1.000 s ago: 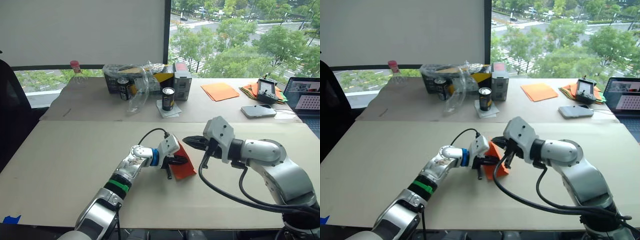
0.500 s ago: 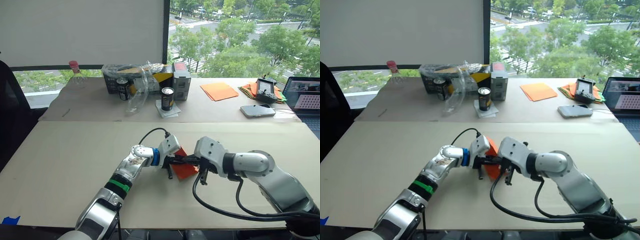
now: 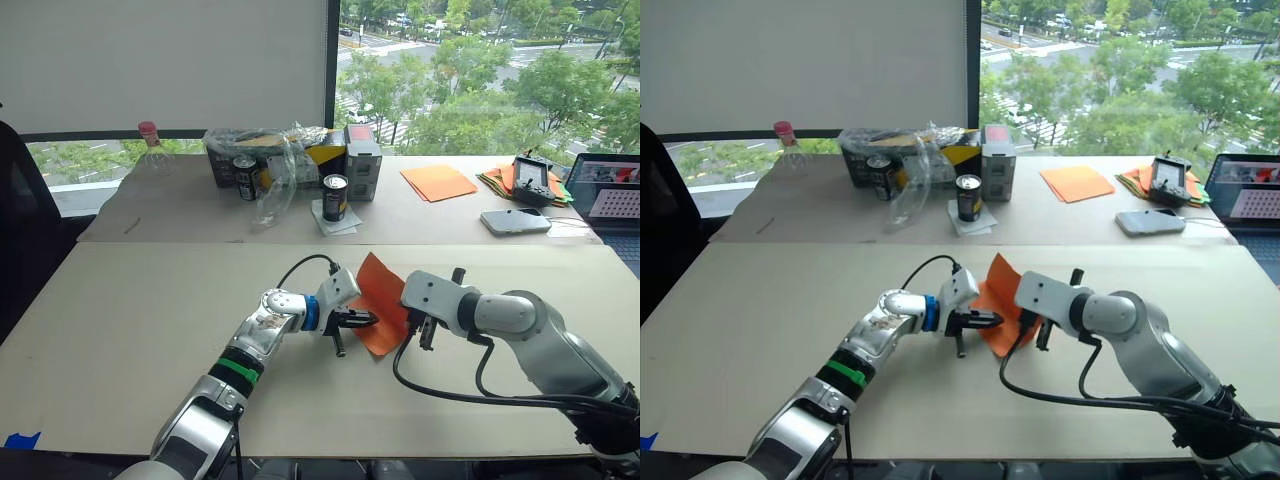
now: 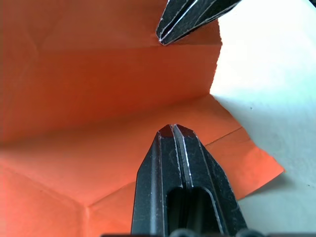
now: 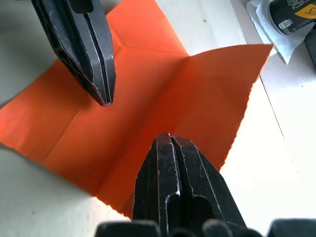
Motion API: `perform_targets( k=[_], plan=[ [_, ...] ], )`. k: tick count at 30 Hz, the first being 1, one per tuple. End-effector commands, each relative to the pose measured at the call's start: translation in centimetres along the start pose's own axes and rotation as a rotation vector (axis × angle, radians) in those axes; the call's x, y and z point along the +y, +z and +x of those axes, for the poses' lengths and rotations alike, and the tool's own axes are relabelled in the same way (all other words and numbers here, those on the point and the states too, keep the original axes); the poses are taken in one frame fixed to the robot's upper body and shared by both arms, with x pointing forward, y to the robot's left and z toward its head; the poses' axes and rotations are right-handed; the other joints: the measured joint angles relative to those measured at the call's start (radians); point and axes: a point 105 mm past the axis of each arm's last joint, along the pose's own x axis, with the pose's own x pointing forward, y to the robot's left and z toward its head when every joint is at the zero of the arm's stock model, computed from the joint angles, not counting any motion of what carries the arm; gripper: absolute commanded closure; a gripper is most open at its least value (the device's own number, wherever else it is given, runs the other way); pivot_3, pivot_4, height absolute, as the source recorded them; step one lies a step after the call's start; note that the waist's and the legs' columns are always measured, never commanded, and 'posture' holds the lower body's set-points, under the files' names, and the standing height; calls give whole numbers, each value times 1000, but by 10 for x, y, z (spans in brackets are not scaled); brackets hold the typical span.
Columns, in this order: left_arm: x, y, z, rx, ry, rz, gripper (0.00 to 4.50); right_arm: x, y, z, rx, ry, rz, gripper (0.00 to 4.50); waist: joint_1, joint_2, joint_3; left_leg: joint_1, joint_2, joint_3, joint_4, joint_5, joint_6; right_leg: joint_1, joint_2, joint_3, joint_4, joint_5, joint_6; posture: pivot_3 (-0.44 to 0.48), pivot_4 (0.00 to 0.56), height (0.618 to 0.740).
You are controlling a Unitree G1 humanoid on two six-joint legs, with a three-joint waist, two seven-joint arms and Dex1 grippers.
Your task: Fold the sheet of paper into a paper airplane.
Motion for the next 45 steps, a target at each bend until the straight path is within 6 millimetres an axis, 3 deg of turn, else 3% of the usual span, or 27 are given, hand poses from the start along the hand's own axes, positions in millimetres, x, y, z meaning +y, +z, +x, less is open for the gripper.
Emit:
perform_targets(
  k=[1, 8, 12, 16, 22, 27, 31, 36, 45],
  plan=[
    [1, 14, -3, -43, 14, 32, 4500, -13, -3, 4, 1, -49, -19, 4475, 0, 0, 0, 0, 0, 0, 0, 0, 0, 0, 0, 0, 0, 0, 0, 0, 150, 670],
    [6, 12, -13, -40, 61, 27, 4500, -8, -27, 18, 62, -39, 72, 4475, -5, 0, 0, 0, 0, 0, 0, 0, -1, -1, 0, 1, 1, 0, 0, 0, 150, 670],
    [7, 11, -17, -40, 76, 21, 4500, -2, -28, 25, 62, -14, 100, 4475, -7, 0, 0, 0, 0, 0, 0, 1, -1, -1, 0, 1, 1, 0, 0, 0, 150, 670],
    [8, 9, -23, -47, 107, 4, 4500, 17, -29, 37, 62, 59, 105, 4475, -9, 0, 0, 0, 0, 0, 0, 0, -1, -1, 0, 1, 1, 0, 0, 0, 150, 670],
    [14, 4, -36, -31, 164, -21, 4500, 30, -30, 39, 73, 118, 123, 4475, -12, 0, 0, 2, 0, 0, 0, 1, -1, 0, 1, 1, 2, 0, 0, 0, 150, 670],
    [16, 7, -45, -42, 193, -17, 4500, 10, -16, 31, 31, 47, 111, 4475, -11, 0, 0, 2, 0, 0, 0, 1, -1, 0, 1, 1, 2, 0, 0, 0, 150, 670],
    [14, 42, -56, -172, 206, 33, 4500, -22, -10, 12, 31, -87, 136, 4475, -8, 0, 0, 0, 0, 0, 0, 1, -1, -1, 1, 1, 2, 0, 0, 0, 150, 670],
    [12, 50, -68, -170, 229, 56, 4500, -48, -21, 4, 95, -192, 109, 4475, -8, 0, 0, -1, 0, 0, 0, 1, -2, -2, 0, 1, 2, 0, 0, 0, 150, 670],
    [15, 45, -82, -126, 277, 55, 4500, -50, -48, 19, 185, -172, 72, 4475, -8, 0, 0, -1, 0, 1, 0, 1, -2, -3, 0, 1, 2, 0, 0, 0, 150, 670]
  ],
)
